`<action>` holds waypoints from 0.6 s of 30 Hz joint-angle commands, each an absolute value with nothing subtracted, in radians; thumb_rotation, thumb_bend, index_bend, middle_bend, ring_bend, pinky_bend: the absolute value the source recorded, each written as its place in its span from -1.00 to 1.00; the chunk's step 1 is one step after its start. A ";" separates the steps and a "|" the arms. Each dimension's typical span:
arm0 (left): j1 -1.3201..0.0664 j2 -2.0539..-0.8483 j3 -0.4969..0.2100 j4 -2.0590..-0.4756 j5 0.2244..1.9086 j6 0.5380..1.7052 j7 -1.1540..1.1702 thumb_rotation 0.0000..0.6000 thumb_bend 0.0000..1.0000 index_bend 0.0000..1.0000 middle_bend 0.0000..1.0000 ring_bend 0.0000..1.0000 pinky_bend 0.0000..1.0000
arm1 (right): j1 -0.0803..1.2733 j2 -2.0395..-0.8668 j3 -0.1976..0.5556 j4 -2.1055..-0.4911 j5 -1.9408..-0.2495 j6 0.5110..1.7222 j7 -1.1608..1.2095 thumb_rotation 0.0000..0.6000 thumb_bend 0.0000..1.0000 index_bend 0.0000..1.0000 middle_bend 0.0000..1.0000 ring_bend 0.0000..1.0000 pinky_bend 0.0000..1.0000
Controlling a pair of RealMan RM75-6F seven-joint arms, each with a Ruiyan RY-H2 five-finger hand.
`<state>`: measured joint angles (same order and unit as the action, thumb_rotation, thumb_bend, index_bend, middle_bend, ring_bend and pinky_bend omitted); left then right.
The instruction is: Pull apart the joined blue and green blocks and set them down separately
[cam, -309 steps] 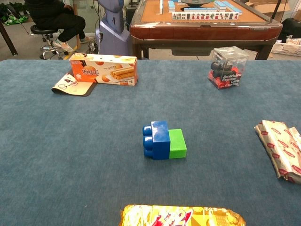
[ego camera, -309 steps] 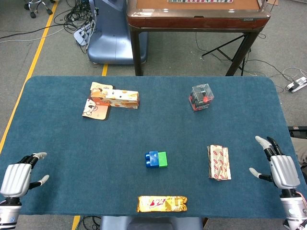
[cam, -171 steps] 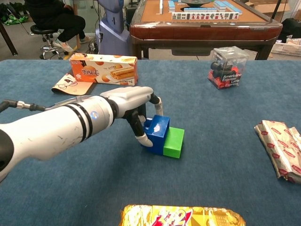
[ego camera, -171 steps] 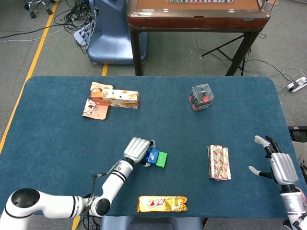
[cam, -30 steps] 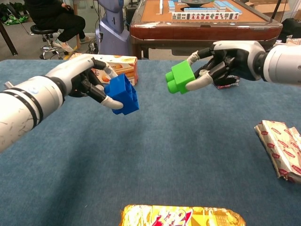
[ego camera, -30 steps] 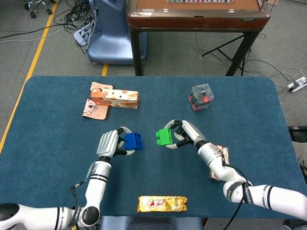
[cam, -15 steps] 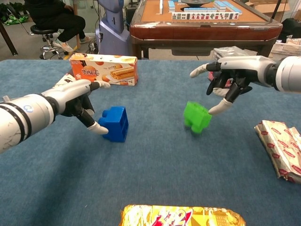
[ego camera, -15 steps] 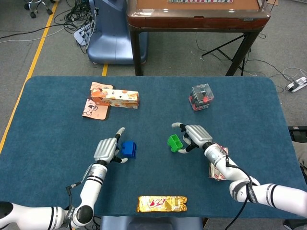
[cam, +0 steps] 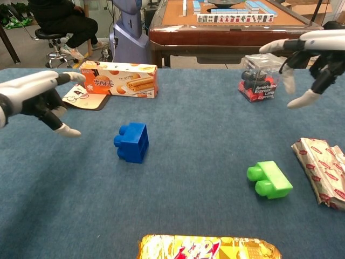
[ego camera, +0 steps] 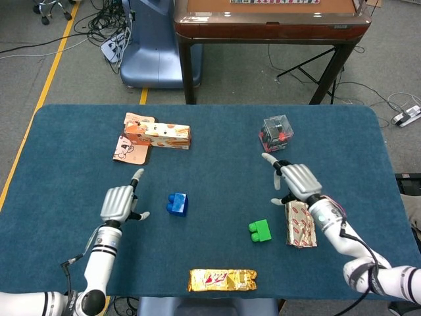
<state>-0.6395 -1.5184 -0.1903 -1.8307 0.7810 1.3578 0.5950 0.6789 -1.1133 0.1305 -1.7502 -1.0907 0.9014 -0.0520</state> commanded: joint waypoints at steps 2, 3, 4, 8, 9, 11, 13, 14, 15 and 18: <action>-0.578 -1.444 -0.132 -1.831 0.887 1.435 0.596 1.00 -1.00 -1.00 0.05 0.15 0.66 | 0.585 -1.043 0.087 -1.773 -1.170 1.018 -0.076 1.00 -1.00 -0.99 -0.30 -0.20 0.08; -0.565 -1.433 -0.122 -1.821 0.918 1.454 0.585 1.00 -1.00 -1.00 -0.08 0.10 0.61 | 0.568 -1.034 0.080 -1.771 -1.180 1.041 -0.083 1.00 -1.00 -0.98 -0.36 -0.27 0.02; -0.543 -1.421 -0.109 -1.805 0.957 1.482 0.568 1.00 -1.00 -1.00 -0.16 0.06 0.58 | 0.544 -1.023 0.070 -1.770 -1.193 1.075 -0.096 1.00 -1.00 -0.98 -0.40 -0.32 -0.02; -0.478 -1.354 -0.072 -1.788 1.011 1.519 0.511 1.00 -1.00 -0.97 -0.47 -0.20 0.33 | 0.463 -1.011 0.037 -1.760 -1.248 1.192 -0.125 1.00 -1.00 -0.95 -0.55 -0.47 -0.13; -0.457 -1.321 -0.062 -1.795 1.019 1.515 0.481 1.00 -1.00 -0.95 -0.51 -0.26 0.29 | 0.436 -1.011 0.027 -1.752 -1.268 1.228 -0.123 1.00 -1.00 -0.93 -0.57 -0.49 -0.17; -0.420 -1.261 -0.041 -1.801 1.041 1.503 0.413 1.00 -1.00 -0.92 -0.57 -0.38 0.19 | 0.393 -1.013 0.013 -1.732 -1.305 1.280 -0.095 1.00 -1.00 -0.89 -0.61 -0.52 -0.35; -0.382 -1.207 -0.018 -1.793 1.070 1.505 0.357 1.00 -1.00 -0.87 -0.58 -0.46 0.08 | 0.353 -1.014 0.000 -1.707 -1.340 1.326 -0.057 1.00 -1.00 -0.84 -0.61 -0.55 -0.56; -0.366 -1.189 -0.008 -1.788 1.081 1.511 0.343 1.00 -1.00 -0.84 -0.59 -0.49 0.03 | 0.337 -1.015 -0.003 -1.695 -1.353 1.346 -0.042 1.00 -1.00 -0.82 -0.61 -0.56 -0.65; -0.350 -1.174 0.001 -1.781 1.092 1.518 0.332 1.00 -1.00 -0.83 -0.59 -0.51 -0.01 | 0.322 -1.018 -0.006 -1.683 -1.365 1.365 -0.030 1.00 -1.00 -0.80 -0.61 -0.58 -0.69; -0.301 -1.142 0.023 -1.751 1.122 1.548 0.310 1.00 -1.00 -0.82 -0.60 -0.53 -0.06 | 0.279 -1.024 -0.011 -1.649 -1.395 1.421 -0.002 1.00 -1.00 -0.77 -0.61 -0.58 -0.70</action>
